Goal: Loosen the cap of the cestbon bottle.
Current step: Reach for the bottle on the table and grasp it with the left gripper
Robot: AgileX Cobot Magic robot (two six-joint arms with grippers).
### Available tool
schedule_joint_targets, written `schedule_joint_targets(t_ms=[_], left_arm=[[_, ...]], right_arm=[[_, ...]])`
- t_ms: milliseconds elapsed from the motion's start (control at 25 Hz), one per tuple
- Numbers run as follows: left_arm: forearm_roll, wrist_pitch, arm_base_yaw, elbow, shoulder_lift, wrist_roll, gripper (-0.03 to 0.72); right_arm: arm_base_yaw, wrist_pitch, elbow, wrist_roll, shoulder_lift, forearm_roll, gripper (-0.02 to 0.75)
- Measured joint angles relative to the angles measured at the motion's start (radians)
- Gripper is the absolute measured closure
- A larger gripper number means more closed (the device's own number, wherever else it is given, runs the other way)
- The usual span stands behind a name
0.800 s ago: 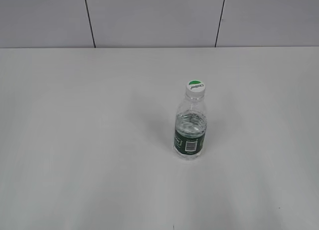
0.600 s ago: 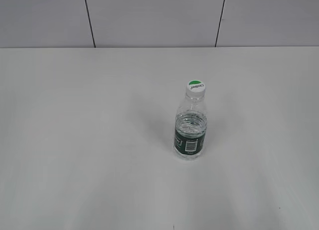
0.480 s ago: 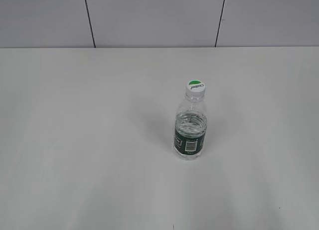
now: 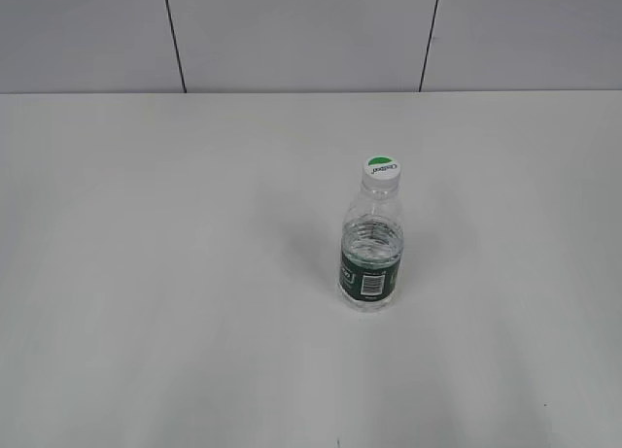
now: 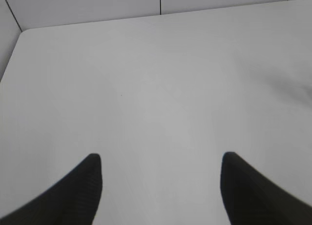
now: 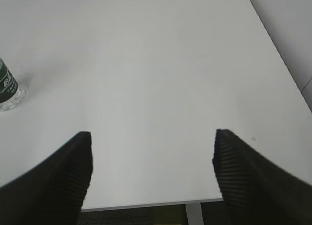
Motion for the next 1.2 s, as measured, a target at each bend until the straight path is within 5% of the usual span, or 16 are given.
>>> schedule_joint_targets(t_ms=[920,1200], left_arm=[[0.000,-0.002,0.000,-0.001,0.000,0.000,0.225],[-0.008,-0.147,0.000,-0.018,0.028,0.000,0.225]], right_arm=[[0.000,0.000,0.000,0.000,0.000,0.000,0.148],[0.000,-0.114,-0.021,-0.001,0.000,0.000,0.148]])
